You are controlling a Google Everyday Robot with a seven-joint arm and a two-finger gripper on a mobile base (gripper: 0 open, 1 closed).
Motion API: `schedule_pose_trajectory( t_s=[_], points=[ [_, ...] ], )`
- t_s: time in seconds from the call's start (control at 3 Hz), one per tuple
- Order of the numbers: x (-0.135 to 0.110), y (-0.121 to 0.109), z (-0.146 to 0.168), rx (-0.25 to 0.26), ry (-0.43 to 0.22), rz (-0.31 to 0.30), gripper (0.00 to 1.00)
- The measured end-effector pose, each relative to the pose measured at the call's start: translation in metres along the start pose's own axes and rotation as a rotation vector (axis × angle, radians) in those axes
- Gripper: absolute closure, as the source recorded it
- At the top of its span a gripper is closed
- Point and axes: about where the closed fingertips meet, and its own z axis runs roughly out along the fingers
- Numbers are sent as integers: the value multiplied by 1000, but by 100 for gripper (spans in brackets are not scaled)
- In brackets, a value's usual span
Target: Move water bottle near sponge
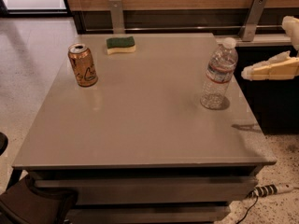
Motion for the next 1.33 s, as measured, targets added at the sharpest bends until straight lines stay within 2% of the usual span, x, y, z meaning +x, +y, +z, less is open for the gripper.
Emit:
schedule_pose_trajectory(
  t_s=[0.33,1.0,1.33],
  points=[
    [4,13,14,-58,-44,57,0],
    [23,34,67,-177,-140,167,0],
    [35,37,84,-189,-177,196,0]
  ],
)
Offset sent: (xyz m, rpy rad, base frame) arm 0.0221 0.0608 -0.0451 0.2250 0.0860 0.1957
